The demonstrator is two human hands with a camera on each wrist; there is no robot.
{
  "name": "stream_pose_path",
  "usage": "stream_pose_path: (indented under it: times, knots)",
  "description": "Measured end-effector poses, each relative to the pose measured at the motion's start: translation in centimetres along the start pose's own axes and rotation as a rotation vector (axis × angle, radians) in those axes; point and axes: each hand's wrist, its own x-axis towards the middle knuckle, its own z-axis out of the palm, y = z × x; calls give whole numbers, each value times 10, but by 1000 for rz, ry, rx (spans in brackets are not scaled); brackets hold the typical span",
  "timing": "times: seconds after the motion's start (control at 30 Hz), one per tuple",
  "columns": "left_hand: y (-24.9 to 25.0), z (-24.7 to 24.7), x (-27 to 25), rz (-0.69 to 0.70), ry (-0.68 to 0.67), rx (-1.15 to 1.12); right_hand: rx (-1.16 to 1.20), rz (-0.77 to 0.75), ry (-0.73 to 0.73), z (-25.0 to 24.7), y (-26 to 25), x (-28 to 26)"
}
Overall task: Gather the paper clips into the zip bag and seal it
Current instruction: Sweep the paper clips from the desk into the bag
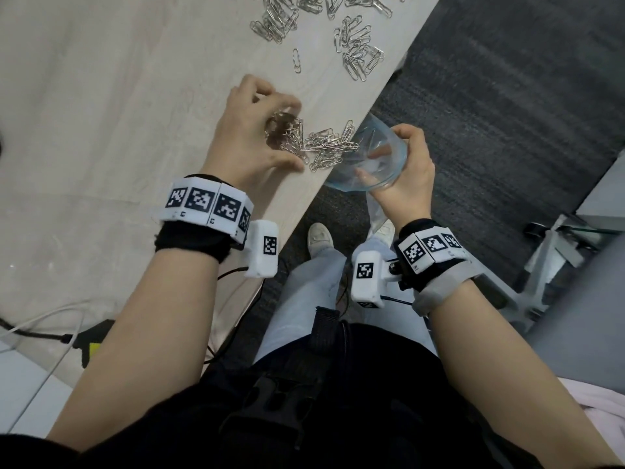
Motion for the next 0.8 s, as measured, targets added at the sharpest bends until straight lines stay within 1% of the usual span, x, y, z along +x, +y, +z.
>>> stream_pose_path:
  times: [0.1,0.37,0.63,0.73,0.8]
  knots:
    - [3,10,3,58,-7,-59,-2,8,3,0,0,1]
    - [20,31,11,183,-66,-4,-3,29,21,2,-1,-1]
    - [34,49,7,286,-61,37,-9,9,24,4,0,-3]
    - [35,48,6,283,-58,-59,-15,17,23,5,1,-2]
    - [31,41,5,260,-12,-136,-22,14,27,5,2,-2]
